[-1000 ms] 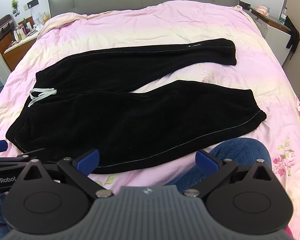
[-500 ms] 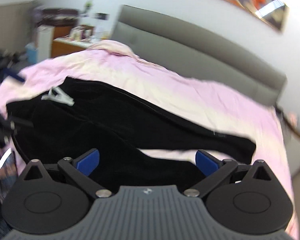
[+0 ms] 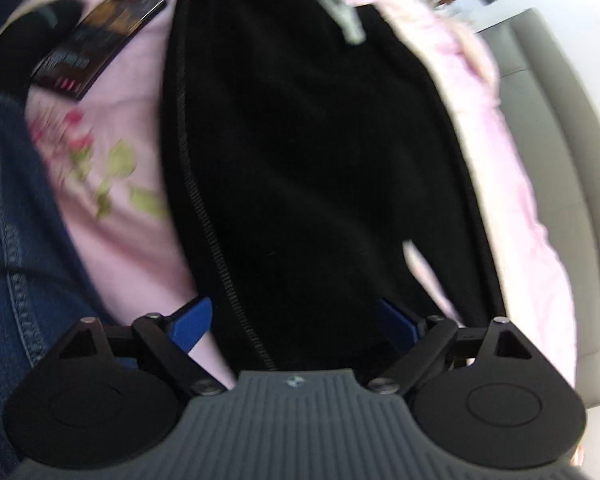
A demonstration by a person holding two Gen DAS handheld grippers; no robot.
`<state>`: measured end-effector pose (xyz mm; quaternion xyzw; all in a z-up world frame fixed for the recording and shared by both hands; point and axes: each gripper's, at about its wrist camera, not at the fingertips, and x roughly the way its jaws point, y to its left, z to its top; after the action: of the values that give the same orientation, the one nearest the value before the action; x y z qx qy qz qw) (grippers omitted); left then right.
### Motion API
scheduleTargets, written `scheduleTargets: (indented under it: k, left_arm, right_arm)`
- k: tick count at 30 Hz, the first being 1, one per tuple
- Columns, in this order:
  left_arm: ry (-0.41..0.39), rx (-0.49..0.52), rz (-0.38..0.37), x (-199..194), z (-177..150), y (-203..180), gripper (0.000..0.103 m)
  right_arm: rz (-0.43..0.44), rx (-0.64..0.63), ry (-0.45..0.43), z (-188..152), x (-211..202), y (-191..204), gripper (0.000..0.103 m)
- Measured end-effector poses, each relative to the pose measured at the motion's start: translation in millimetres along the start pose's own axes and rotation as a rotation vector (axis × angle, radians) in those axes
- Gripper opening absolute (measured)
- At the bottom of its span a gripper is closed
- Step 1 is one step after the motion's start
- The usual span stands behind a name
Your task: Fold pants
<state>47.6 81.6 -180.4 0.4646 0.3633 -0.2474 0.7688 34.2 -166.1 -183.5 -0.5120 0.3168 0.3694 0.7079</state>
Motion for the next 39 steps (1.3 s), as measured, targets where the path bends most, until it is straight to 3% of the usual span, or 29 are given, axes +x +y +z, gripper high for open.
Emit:
scheduleTargets:
  k: [2, 4, 6, 10, 16, 19, 21, 22, 24, 30, 35, 37, 39]
  left_arm:
    - [0.004, 0.045, -0.016, 10, -7, -3, 0.095]
    - [-0.015, 0.061, -0.038, 17, -13, -2, 0.095]
    - [-0.026, 0.057, -0.063, 20, -18, -1, 0.095]
    - [-0.044, 0.053, -0.106, 17, -24, 7, 0.094]
    - [0.005, 0.072, -0.217, 9, -37, 10, 0.092]
    - [0.064, 0.143, -0.19, 25, -45, 5, 0.093]
    - [0.059, 0.15, -0.173, 32, -45, 8, 0.099]
    - [0.045, 0.141, -0.16, 34, -44, 11, 0.097]
    - [0.044, 0.174, -0.078, 40, -41, 11, 0.098]
    - [0.017, 0.445, 0.064, 67, -50, -12, 0.099]
    - [-0.019, 0.36, -0.022, 70, -56, 13, 0.096]
    - [-0.04, 0.363, 0.015, 77, -64, 21, 0.103]
    - [-0.019, 0.323, 0.044, 87, -66, 30, 0.102]
  right_arm:
    - [0.033, -0.009, 0.041, -1, 15, 4, 0.082]
    - [0.046, -0.033, 0.076, 0, 26, 7, 0.071]
    - [0.06, -0.063, 0.105, 0, 34, 11, 0.066]
    - [0.092, -0.097, 0.117, 0, 42, 15, 0.066]
    - [0.07, -0.185, 0.128, 1, 52, 14, 0.066]
    - [0.065, -0.207, 0.134, 0, 58, 7, 0.066]
    - [0.053, -0.237, 0.138, -1, 64, 3, 0.066]
    - [0.046, -0.251, 0.14, -2, 66, 6, 0.066]
    - [0.036, -0.269, 0.145, -11, 68, 3, 0.066]
    - [-0.017, -0.277, 0.154, -17, 81, -10, 0.066]
    - [-0.081, -0.312, 0.184, -35, 97, -22, 0.064]
    - [-0.083, -0.285, 0.186, -40, 101, -33, 0.064]
    - [-0.073, -0.246, 0.178, -45, 103, -43, 0.06]
